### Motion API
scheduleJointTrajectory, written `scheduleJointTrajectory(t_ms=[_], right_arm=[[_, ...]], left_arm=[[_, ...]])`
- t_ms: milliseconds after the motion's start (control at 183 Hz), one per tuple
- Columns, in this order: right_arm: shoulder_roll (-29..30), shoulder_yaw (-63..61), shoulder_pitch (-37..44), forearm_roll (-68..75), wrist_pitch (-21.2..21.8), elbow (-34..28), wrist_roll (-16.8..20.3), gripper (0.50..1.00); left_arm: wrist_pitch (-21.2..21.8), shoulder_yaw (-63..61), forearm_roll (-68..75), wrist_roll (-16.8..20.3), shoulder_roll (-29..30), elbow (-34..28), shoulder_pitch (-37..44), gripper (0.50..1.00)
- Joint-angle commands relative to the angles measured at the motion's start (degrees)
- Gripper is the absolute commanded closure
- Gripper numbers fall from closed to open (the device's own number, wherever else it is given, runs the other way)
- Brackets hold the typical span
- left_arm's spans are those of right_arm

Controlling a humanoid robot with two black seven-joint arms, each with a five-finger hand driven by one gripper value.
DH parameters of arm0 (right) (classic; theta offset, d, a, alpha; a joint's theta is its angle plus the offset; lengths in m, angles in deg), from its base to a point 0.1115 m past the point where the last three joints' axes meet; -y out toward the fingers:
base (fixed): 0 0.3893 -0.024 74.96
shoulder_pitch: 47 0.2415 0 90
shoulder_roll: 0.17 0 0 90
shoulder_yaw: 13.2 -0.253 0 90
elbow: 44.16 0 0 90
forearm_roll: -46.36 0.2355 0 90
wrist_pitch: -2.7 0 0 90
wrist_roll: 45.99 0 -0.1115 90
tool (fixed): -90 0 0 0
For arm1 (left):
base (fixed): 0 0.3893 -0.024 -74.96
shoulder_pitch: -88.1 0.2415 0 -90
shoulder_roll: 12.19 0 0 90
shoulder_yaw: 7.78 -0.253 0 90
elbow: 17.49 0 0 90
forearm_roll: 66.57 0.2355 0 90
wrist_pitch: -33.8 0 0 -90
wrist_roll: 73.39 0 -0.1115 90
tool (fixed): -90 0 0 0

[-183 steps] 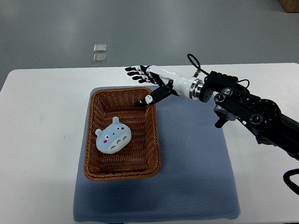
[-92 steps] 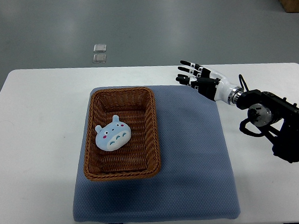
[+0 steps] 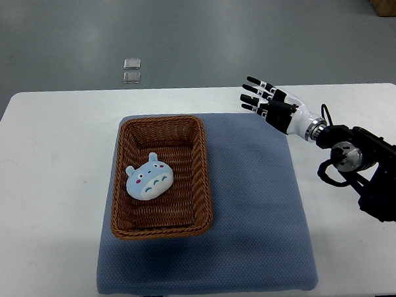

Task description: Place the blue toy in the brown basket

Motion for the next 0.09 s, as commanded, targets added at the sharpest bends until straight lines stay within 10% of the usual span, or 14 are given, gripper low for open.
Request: scheduleJointTrajectory(t_ms=[0, 87], right_arm=[[0.35, 0.08, -0.19, 0.88, -0.09, -0.04, 0.0, 0.583], [0.35, -0.01, -0.46, 0.97, -0.09, -0.04, 0.0, 0.583]], left_arm=[[-0.01, 0.0, 0.01, 0.01, 0.0, 0.0, 0.0, 0.5], [-0.01, 0.09, 0.01, 0.01, 0.0, 0.0, 0.0, 0.5]])
